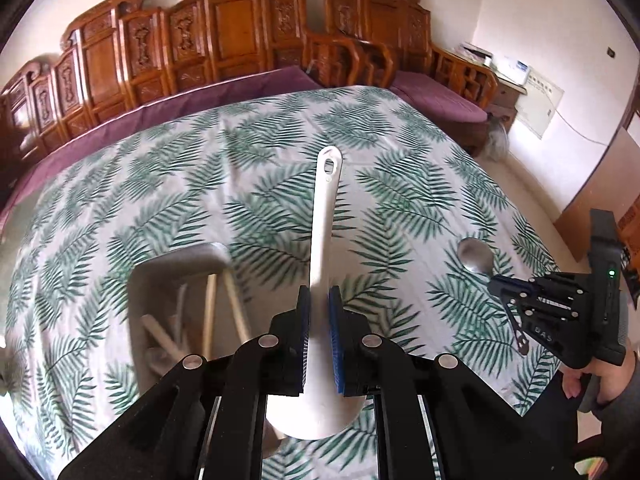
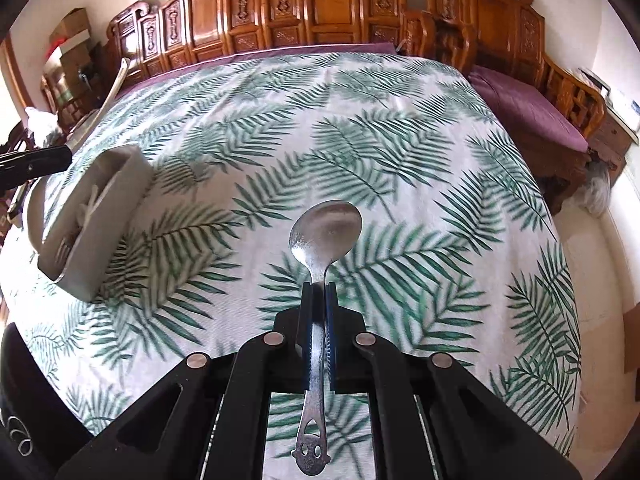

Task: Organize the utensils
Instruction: 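Carry the white spoon and metal spoon over the grey tray, then lower both spoons into the tray and open both grippers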

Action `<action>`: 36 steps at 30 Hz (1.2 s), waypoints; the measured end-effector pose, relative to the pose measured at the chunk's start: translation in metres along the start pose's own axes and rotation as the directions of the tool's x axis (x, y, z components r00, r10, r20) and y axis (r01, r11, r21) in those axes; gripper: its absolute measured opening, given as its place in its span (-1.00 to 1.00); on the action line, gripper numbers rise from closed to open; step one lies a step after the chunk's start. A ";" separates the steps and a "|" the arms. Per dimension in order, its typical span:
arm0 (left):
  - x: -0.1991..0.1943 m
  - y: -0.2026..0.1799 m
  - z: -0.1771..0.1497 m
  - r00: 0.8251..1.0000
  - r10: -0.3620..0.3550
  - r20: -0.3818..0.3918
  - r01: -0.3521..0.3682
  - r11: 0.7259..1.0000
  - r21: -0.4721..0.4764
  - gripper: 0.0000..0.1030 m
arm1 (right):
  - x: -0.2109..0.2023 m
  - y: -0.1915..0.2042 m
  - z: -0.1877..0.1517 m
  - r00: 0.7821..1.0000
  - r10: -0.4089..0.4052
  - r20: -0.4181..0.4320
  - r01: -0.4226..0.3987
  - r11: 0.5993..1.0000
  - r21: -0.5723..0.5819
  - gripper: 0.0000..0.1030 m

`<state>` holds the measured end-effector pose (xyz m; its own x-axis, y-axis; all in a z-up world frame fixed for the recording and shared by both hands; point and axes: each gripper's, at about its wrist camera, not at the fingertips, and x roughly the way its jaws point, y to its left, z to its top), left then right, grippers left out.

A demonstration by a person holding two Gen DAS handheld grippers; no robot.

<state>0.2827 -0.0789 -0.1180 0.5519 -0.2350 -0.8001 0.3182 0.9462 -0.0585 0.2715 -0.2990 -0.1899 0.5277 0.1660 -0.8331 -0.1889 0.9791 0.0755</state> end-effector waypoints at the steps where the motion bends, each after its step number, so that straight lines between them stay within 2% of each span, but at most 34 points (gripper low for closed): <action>1: -0.002 0.007 -0.002 1.000 0.005 0.001 -0.005 1.000 -0.010 -0.83 | -0.001 0.006 0.002 1.000 0.005 0.003 -0.005 1.000 -0.008 -0.87; 15: -0.008 0.083 -0.033 0.998 0.059 -0.023 -0.061 0.989 -0.134 -0.83 | -0.018 0.084 0.031 0.995 0.089 0.034 -0.085 0.991 -0.101 -0.87; 27: 0.002 0.106 -0.048 0.998 0.052 -0.047 -0.060 0.983 -0.175 -0.83 | -0.025 0.145 0.047 0.988 0.154 0.030 -0.146 0.972 -0.182 -0.87; 36: -0.006 0.114 -0.055 0.997 0.068 -0.035 -0.073 0.982 -0.171 -0.81 | -0.020 0.177 0.052 0.985 0.174 0.009 -0.168 0.960 -0.225 -0.87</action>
<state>0.2736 0.0428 -0.1526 0.5453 -0.1621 -0.8224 0.1401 0.9849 -0.1013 0.2709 -0.1233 -0.1314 0.4942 0.3349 -0.8022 -0.4557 0.8857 0.0890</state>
